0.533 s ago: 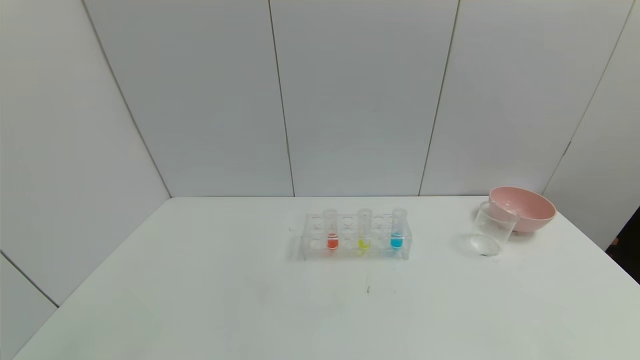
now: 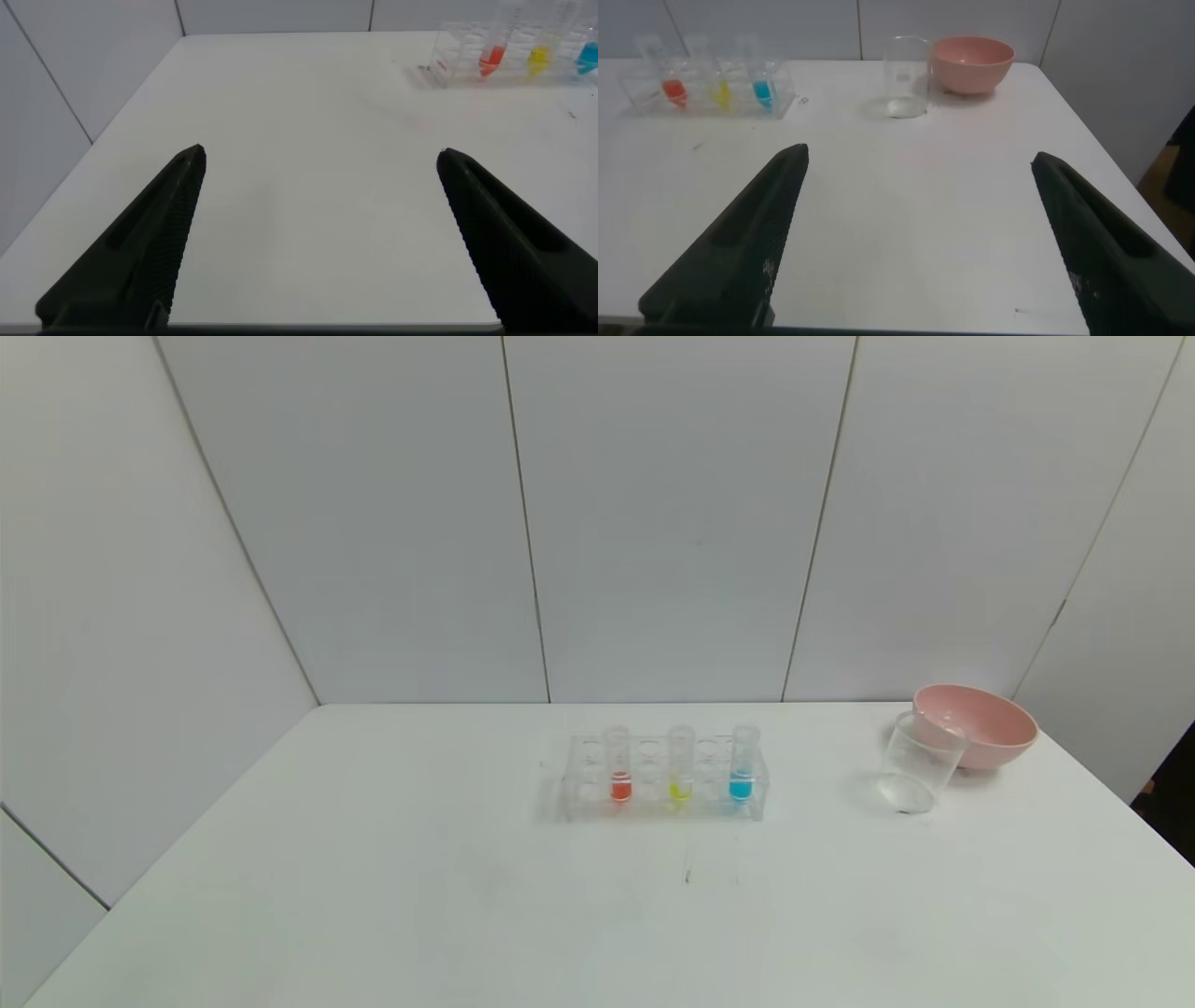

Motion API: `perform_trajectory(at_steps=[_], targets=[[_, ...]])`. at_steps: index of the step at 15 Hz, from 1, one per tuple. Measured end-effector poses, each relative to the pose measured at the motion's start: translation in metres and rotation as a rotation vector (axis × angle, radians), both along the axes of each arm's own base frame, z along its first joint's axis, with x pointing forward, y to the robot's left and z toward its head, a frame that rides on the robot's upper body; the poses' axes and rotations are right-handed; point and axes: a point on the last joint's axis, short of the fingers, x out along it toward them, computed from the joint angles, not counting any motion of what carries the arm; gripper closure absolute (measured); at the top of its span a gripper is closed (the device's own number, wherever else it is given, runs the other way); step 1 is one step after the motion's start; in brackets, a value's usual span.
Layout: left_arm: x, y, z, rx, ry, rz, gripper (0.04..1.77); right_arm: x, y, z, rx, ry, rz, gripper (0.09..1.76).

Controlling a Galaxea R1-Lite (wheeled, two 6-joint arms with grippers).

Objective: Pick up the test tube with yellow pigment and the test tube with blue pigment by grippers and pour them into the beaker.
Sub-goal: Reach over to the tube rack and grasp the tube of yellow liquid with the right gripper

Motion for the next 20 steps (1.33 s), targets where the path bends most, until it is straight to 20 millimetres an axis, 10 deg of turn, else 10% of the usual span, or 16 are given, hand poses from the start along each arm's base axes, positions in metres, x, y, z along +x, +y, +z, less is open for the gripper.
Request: perform_trajectory(at_steps=[8,16,20], targets=[[0.0,0.0,0.0,0.0,0.0,0.0,0.05,0.071,0.0,0.058,0.022,0.033,0.003,0.14],[0.0,0.0,0.0,0.0,0.0,0.0,0.05,0.189,0.005,0.059,0.026,0.048,0.008,0.14],[0.0,0.0,0.0,0.0,0.0,0.0,0.05,0.237,0.041,0.043,0.018,0.101,0.005,0.14]])
